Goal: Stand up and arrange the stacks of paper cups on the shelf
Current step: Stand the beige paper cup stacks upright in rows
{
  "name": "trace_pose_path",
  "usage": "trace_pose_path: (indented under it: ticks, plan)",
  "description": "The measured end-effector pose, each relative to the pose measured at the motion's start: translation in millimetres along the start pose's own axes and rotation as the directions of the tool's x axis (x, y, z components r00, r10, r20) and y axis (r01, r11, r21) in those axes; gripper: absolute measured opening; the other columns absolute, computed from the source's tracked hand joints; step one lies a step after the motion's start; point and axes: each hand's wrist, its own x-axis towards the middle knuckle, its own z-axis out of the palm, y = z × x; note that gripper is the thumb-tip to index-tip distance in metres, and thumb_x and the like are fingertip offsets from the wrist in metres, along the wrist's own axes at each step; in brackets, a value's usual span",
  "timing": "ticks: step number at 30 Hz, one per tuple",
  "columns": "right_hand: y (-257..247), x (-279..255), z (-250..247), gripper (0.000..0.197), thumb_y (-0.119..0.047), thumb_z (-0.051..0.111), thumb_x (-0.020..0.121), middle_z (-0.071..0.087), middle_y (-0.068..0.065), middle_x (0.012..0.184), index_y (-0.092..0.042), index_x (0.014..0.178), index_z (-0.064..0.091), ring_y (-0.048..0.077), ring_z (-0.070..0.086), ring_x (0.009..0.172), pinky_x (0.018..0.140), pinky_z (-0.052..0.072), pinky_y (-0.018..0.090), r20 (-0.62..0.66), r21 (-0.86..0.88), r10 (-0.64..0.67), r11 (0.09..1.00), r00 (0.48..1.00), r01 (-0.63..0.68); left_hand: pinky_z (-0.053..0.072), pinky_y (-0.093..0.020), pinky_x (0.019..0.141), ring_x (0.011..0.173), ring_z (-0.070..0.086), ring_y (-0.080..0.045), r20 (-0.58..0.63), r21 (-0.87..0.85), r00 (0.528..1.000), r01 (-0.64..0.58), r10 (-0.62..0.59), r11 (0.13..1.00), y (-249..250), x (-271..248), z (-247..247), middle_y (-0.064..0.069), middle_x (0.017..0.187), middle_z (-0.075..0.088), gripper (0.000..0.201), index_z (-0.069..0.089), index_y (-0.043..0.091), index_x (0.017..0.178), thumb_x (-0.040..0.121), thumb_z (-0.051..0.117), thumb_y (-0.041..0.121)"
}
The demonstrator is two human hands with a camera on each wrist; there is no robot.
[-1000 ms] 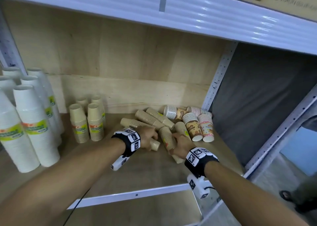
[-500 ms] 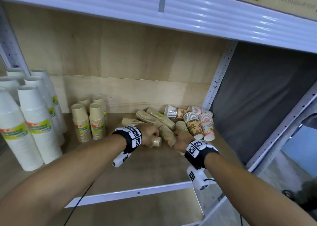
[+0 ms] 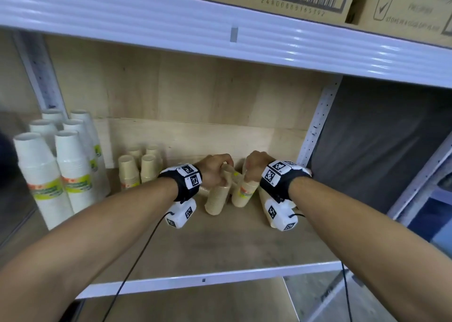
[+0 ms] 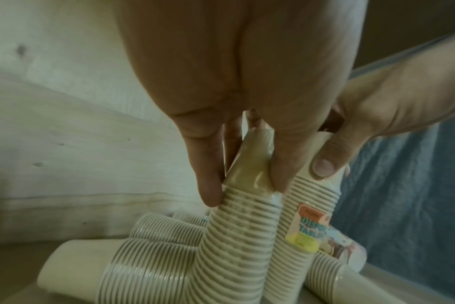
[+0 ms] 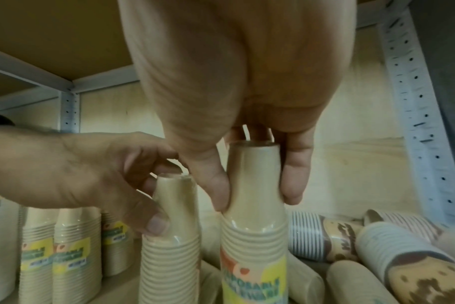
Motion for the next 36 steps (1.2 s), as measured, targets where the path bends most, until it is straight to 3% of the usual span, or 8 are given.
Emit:
trace_pose_path:
  ticks: [5,10,13,17,21,24,29,36]
  plan:
    - [-25.7,5.0,3.8,0.027,-0.013,0.064,0.078,0.045,0.003,0.061,-0.012,0.06,0.043,0.015,0.044,0.05,0.044,0.031,0.021,0.045,-0.086,-0.017,0.996,0.999,0.021,0.044,-0.026,0.079,0.091,0.054,-0.015,-0.098,0.057,0.994,0.045,-0.039,0.997,-4.9,-5.8,-0.7,0.005,0.102,0.055,0.05,0.056,0.015,0.123,0.078,0.078,0.013]
    - [-38.1,8.2,18.0,0.034,-0.015,0.067,0.079,0.047,0.005,0.062,-0.011,0.059,0.04,0.018,0.048,0.055,0.048,0.035,0.023,0.078,-0.137,-0.059,0.988,0.995,0.069,0.042,-0.021,0.059,0.084,0.052,-0.018,-0.019,-0.007,0.997,0.068,-0.068,0.998,-12.7,-7.3,0.4,0.003,0.1,0.054,0.038,0.054,0.017,0.115,0.082,0.07,0.011]
    - [-41.9,7.8,13.0,0.033,-0.014,0.071,0.078,0.046,0.003,0.059,-0.011,0.059,0.045,0.014,0.046,0.05,0.043,0.032,0.02,0.129,-0.1,-0.065,0.992,0.99,0.078,0.05,-0.029,0.07,0.089,0.057,-0.019,-0.031,-0.026,0.996,0.083,-0.084,0.996,-11.5,-8.7,-1.6,0.001,0.103,0.056,0.041,0.055,0.021,0.115,0.08,0.075,0.021]
    - [-39.2,8.9,4.1,0.031,-0.02,0.074,0.073,0.05,0.004,0.064,-0.01,0.063,0.046,0.019,0.053,0.06,0.049,0.038,0.022,0.171,-0.055,-0.041,0.997,0.984,0.052,0.055,-0.036,0.086,0.097,0.062,-0.02,-0.075,-0.048,0.99,0.113,-0.116,0.992,-10.2,-5.7,-7.4,-0.002,0.108,0.063,0.041,0.06,0.025,0.116,0.079,0.076,0.033]
    - [-37.5,9.1,1.8,0.039,-0.022,0.078,0.071,0.05,0.007,0.074,-0.012,0.062,0.041,0.024,0.055,0.071,0.057,0.041,0.025,0.187,-0.044,-0.052,0.997,0.981,0.062,0.054,-0.034,0.087,0.098,0.063,-0.02,-0.075,0.004,0.992,0.106,-0.106,0.994,-7.0,-1.7,-9.8,-0.004,0.112,0.064,0.038,0.064,0.019,0.118,0.083,0.073,0.034]
    - [-35.4,7.1,2.9,0.04,-0.019,0.077,0.075,0.051,0.008,0.076,-0.011,0.065,0.039,0.024,0.056,0.071,0.049,0.036,0.023,0.107,-0.066,-0.058,0.996,0.993,0.066,0.055,-0.033,0.086,0.098,0.063,-0.02,-0.079,0.034,0.992,0.106,-0.103,0.994,-5.1,0.2,-9.6,-0.003,0.111,0.064,0.038,0.065,0.018,0.116,0.083,0.072,0.036]
    - [-36.4,8.3,10.7,0.024,-0.016,0.077,0.078,0.052,0.005,0.071,-0.007,0.077,0.055,0.021,0.057,0.071,0.042,0.032,0.022,0.002,-0.092,-0.046,0.995,0.999,0.046,0.055,-0.033,0.081,0.093,0.063,-0.019,-0.077,0.043,0.991,0.111,-0.107,0.993,-5.5,1.2,-10.7,-0.002,0.105,0.066,0.034,0.067,0.022,0.108,0.08,0.071,0.041]
    - [-29.3,12.8,10.4,0.041,-0.022,0.081,0.074,0.05,0.006,0.072,-0.009,0.068,0.043,0.021,0.056,0.069,0.044,0.033,0.022,0.082,-0.025,-0.034,0.999,0.996,0.037,0.053,-0.032,0.088,0.104,0.061,-0.017,0.0,0.07,0.998,0.061,-0.062,0.996,2.1,1.8,-15.3,0.0,0.115,0.063,0.04,0.064,0.02,0.122,0.084,0.067,0.032]
